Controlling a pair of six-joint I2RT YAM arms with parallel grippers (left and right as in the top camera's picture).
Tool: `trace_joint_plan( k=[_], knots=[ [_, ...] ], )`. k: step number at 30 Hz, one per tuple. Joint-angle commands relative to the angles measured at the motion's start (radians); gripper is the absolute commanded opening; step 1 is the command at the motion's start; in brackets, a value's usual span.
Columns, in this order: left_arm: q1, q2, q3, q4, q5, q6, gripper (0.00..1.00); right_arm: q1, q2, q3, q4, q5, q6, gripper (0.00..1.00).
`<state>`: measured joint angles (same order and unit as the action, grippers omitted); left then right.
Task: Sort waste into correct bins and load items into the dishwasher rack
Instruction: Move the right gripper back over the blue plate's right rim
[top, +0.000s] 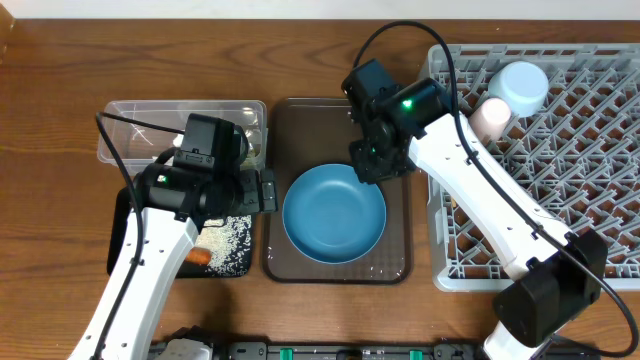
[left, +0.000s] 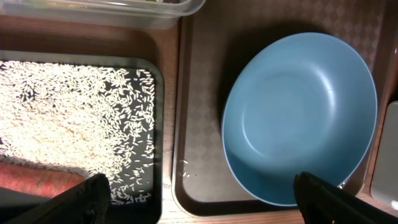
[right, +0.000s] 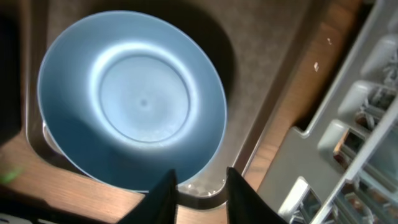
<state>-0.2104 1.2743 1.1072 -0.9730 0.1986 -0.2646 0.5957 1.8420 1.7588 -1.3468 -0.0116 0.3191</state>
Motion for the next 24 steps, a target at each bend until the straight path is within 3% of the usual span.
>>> trace_joint_plan(
  k=[1, 2, 4, 12, 24],
  knots=[
    [0.004, -0.001, 0.008, -0.006, -0.016, 0.002, 0.96, 0.007, 0.002, -0.016, -0.003, 0.041, 0.017, 0.42],
    [0.004, 0.0, 0.008, -0.006, -0.016, 0.002, 0.96, 0.007, 0.002, -0.029, 0.005, 0.046, 0.018, 0.48],
    [0.004, 0.0, 0.008, -0.006, -0.016, 0.002, 0.97, 0.007, 0.002, -0.074, 0.047, 0.053, 0.017, 0.5],
    [0.004, 0.0, 0.008, -0.006, -0.016, 0.002, 0.97, -0.002, 0.002, -0.248, 0.191, 0.081, 0.017, 0.36],
    [0.004, -0.001, 0.008, -0.006, -0.016, 0.002, 0.97, -0.002, 0.002, -0.432, 0.384, 0.102, 0.018, 0.37]
  ],
)
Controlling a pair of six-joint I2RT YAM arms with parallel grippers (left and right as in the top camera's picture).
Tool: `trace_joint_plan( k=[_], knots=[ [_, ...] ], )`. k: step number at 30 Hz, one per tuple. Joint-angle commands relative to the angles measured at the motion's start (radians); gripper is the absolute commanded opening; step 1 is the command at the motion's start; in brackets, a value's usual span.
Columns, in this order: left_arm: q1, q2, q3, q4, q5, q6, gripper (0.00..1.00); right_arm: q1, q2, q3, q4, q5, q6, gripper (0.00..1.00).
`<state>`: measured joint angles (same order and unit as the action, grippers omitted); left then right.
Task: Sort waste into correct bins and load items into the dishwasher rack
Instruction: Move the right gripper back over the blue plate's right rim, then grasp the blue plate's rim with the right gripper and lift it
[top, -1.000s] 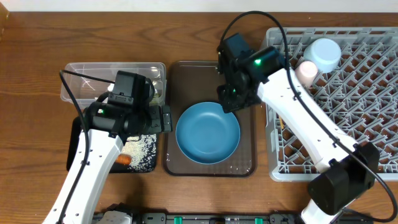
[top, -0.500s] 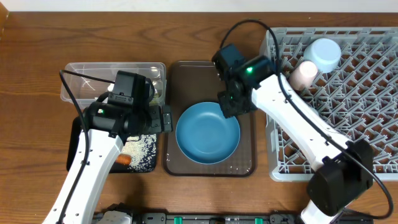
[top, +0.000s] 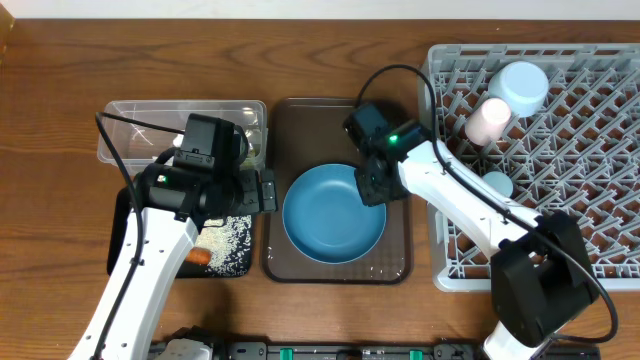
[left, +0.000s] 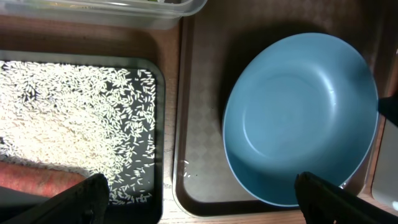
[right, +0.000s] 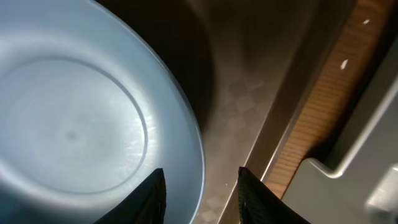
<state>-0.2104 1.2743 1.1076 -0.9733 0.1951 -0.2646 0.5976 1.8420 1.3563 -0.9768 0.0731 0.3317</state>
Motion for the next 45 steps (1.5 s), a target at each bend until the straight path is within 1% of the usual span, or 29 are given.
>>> trace_joint_plan(
  k=[1, 6, 12, 14, 16, 22, 23, 26, 27, 32, 36, 40, 45],
  knots=[
    [0.004, -0.001, 0.008, -0.006, -0.013, 0.002, 0.97, -0.003, 0.002, -0.044, 0.027, 0.017, 0.005, 0.37],
    [0.004, -0.001, 0.008, -0.006, -0.013, 0.002, 0.98, -0.003, 0.002, -0.096, 0.072, 0.017, 0.005, 0.35],
    [0.004, -0.001, 0.008, -0.006, -0.013, 0.002, 0.98, -0.003, 0.002, -0.11, 0.08, 0.01, 0.013, 0.28],
    [0.004, -0.001, 0.008, -0.006, -0.013, 0.002, 0.98, -0.002, 0.002, -0.111, 0.079, 0.001, 0.02, 0.23],
    [0.004, -0.001, 0.008, -0.006, -0.013, 0.002, 0.98, 0.0, 0.002, -0.115, 0.076, 0.001, 0.045, 0.2],
    [0.004, -0.001, 0.008, -0.006, -0.013, 0.002, 0.98, -0.001, 0.002, -0.146, 0.103, 0.002, 0.058, 0.18],
    [0.004, 0.0, 0.008, -0.006, -0.013, 0.002, 0.98, -0.001, 0.002, -0.148, 0.107, 0.002, 0.058, 0.15],
    [0.004, 0.0, 0.008, -0.006, -0.013, 0.002, 0.98, -0.001, 0.002, -0.146, 0.114, 0.001, 0.057, 0.02],
    [0.004, 0.0, 0.008, -0.006, -0.013, 0.002, 0.98, -0.002, 0.002, -0.146, 0.114, 0.001, 0.057, 0.01],
    [0.004, -0.001, 0.008, -0.006, -0.013, 0.002, 0.98, -0.006, 0.002, -0.139, 0.112, 0.002, 0.057, 0.01],
    [0.004, 0.0, 0.008, -0.006, -0.013, 0.002, 0.98, -0.006, 0.002, -0.088, 0.081, 0.004, 0.056, 0.01],
    [0.004, -0.001, 0.008, -0.006, -0.013, 0.002, 0.98, -0.024, 0.002, 0.02, -0.015, 0.013, 0.056, 0.01],
    [0.004, -0.001, 0.008, -0.006, -0.013, 0.002, 0.98, -0.063, 0.002, 0.174, -0.191, 0.013, 0.056, 0.01]
  ],
)
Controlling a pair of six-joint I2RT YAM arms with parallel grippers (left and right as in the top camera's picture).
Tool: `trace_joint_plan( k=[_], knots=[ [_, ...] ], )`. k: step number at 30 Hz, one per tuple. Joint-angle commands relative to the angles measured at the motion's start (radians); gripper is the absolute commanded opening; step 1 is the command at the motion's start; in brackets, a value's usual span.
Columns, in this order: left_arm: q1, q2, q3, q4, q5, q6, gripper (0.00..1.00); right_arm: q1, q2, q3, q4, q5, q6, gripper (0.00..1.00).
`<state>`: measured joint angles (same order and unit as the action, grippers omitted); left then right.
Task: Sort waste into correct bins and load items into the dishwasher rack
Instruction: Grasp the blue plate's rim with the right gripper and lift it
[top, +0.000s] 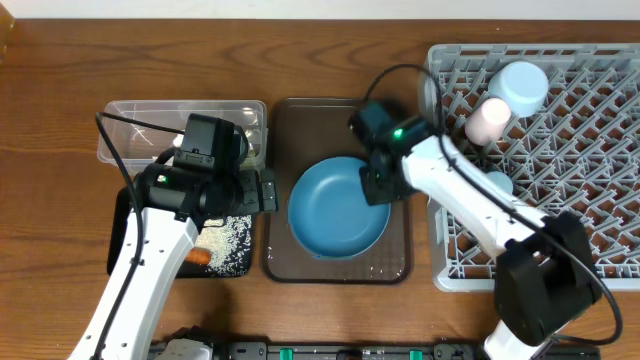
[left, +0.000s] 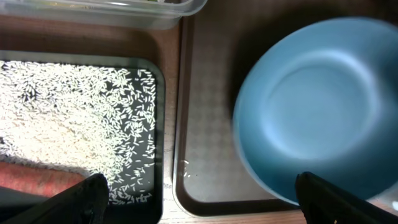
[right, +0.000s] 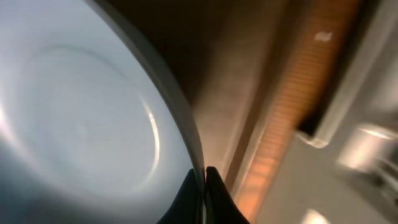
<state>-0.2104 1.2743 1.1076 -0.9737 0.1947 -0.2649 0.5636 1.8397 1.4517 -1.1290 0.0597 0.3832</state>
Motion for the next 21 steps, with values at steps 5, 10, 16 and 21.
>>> trace_joint_plan(
  k=[5, 10, 16, 21],
  knots=[
    [0.004, -0.001, 0.008, -0.005, -0.013, 0.002, 0.98, -0.068, 0.004, 0.233, -0.185, 0.027, -0.024, 0.01],
    [0.004, 0.0, 0.008, -0.005, -0.013, 0.002, 0.98, -0.127, 0.004, 0.426, -0.36, 0.099, -0.047, 0.01],
    [0.004, -0.001, 0.008, -0.005, -0.013, 0.002, 0.98, -0.229, 0.004, 0.621, -0.57, 0.455, 0.09, 0.01],
    [0.004, -0.001, 0.008, -0.005, -0.013, 0.002, 0.98, -0.337, -0.042, 0.624, -0.57, 0.616, 0.12, 0.01]
  ],
)
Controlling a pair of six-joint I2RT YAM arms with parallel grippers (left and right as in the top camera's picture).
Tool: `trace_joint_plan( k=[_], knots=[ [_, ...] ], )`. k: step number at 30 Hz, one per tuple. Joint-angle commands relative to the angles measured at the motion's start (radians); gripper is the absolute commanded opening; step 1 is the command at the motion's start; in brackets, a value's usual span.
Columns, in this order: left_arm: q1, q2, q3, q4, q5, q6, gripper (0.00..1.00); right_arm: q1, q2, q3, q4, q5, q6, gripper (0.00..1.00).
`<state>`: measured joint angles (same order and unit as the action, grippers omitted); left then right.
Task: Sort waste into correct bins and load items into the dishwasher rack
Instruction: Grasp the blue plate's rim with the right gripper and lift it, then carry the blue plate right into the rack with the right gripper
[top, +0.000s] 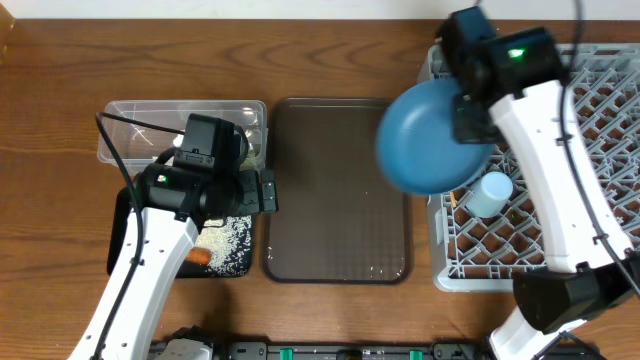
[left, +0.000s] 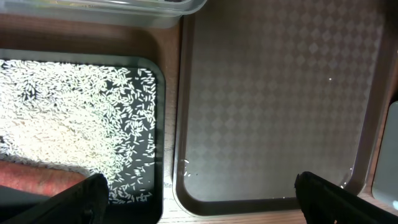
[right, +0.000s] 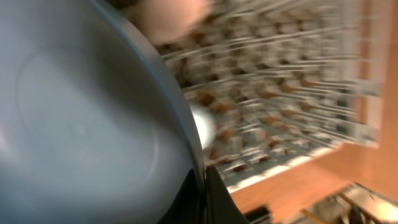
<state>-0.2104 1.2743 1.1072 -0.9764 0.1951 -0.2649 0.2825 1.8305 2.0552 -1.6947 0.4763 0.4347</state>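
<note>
The blue bowl (top: 430, 137) hangs in the air over the left edge of the grey dishwasher rack (top: 590, 180), tilted, with my right gripper (right: 201, 186) shut on its rim. In the right wrist view the bowl (right: 81, 124) fills the left side and the rack (right: 267, 68) lies blurred behind it. My left gripper (left: 198, 193) stands open over the seam between the black rice tray (left: 152, 81) and the brown serving tray (left: 280, 93), with nothing between its fingers.
In the rack lies a light blue cup (top: 487, 194) beside the bowl. A clear plastic bin (top: 130, 112) sits behind the black tray, which holds scattered rice (top: 232, 240) and an orange piece (top: 198, 256). The brown tray (top: 337, 190) is bare.
The right gripper has lifted the blue bowl off the brown tray and now holds it up and to the right, at the rack's left edge. The left arm has not moved.
The right gripper hung open over the bowl's far right rim while the bowl lay on the brown tray. It was then lower with the rim between its fingers, then shut on the rim with the bowl tilted. Now the bowl is over the rack.
</note>
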Motion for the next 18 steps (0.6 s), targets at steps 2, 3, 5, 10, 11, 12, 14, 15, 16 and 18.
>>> trace_joint_plan(
  k=[2, 3, 5, 10, 11, 12, 14, 15, 16, 18],
  knots=[
    [0.004, 0.0, 0.008, -0.003, -0.013, 0.002, 0.98, -0.106, -0.044, 0.02, -0.004, 0.244, 0.082, 0.02],
    [0.004, 0.0, 0.008, -0.003, -0.013, 0.002, 0.98, -0.135, -0.051, 0.02, -0.004, 0.269, 0.082, 0.02],
    [0.004, 0.0, 0.008, -0.003, -0.013, 0.002, 0.98, -0.19, -0.06, 0.02, -0.004, 0.325, 0.078, 0.01],
    [0.004, -0.001, 0.008, -0.003, -0.013, 0.002, 0.98, -0.364, -0.098, 0.02, -0.004, 0.387, 0.059, 0.02],
    [0.004, -0.001, 0.008, -0.003, -0.013, 0.002, 0.98, -0.399, -0.108, 0.02, -0.004, 0.387, 0.059, 0.02],
    [0.004, 0.0, 0.008, -0.003, -0.013, 0.002, 0.98, -0.445, -0.12, 0.02, -0.004, 0.387, 0.059, 0.01],
    [0.004, 0.0, 0.008, -0.003, -0.013, 0.002, 0.98, -0.549, -0.145, 0.019, -0.004, 0.38, 0.093, 0.02],
    [0.004, 0.0, 0.008, -0.003, -0.013, 0.002, 0.98, -0.605, -0.157, 0.019, -0.004, 0.363, 0.116, 0.02],
    [0.004, 0.0, 0.008, -0.003, -0.013, 0.002, 0.98, -0.647, -0.165, 0.019, -0.004, 0.347, 0.131, 0.02],
    [0.004, -0.001, 0.008, -0.003, -0.013, 0.002, 0.98, -0.78, -0.177, 0.019, 0.0, 0.248, 0.152, 0.01]
  ],
)
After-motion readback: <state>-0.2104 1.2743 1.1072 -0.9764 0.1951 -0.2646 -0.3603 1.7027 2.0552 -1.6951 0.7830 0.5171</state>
